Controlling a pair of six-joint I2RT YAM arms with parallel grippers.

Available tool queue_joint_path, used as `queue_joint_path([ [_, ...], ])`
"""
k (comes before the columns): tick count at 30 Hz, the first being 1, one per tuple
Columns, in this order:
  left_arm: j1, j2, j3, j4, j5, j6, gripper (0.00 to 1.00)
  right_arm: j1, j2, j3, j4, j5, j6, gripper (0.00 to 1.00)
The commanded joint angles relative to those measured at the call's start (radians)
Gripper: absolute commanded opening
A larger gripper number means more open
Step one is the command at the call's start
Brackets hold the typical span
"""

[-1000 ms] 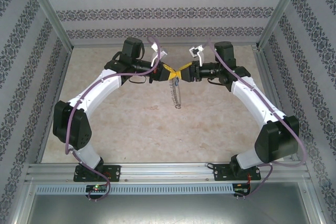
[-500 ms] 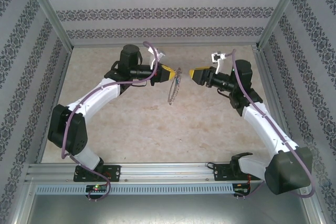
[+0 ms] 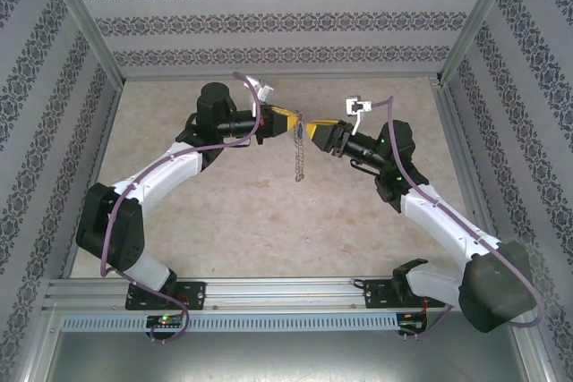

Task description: Put the keys on the keyring

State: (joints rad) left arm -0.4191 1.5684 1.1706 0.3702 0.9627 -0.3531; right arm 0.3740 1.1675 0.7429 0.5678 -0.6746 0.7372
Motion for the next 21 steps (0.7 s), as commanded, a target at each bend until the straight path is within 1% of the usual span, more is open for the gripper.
queue_joint_path([
  [1, -0.008, -0.034, -0.007, 0.148, 0.005, -0.068, 0.0, 0.006, 0.011, -0.011, 0.082, 0.038, 0.015, 0.44],
  [7, -0.009, -0.038, -0.015, 0.174, 0.014, -0.09, 0.0, -0.007, 0.046, -0.014, 0.108, 0.048, 0.025, 0.4],
  [13, -0.009, -0.044, -0.017, 0.176, 0.018, -0.095, 0.0, -0.014, 0.079, -0.016, 0.173, 0.011, 0.056, 0.29],
  [21, -0.016, -0.038, -0.015, 0.18, 0.019, -0.096, 0.0, -0.018, 0.098, -0.007, 0.206, -0.017, 0.069, 0.25],
])
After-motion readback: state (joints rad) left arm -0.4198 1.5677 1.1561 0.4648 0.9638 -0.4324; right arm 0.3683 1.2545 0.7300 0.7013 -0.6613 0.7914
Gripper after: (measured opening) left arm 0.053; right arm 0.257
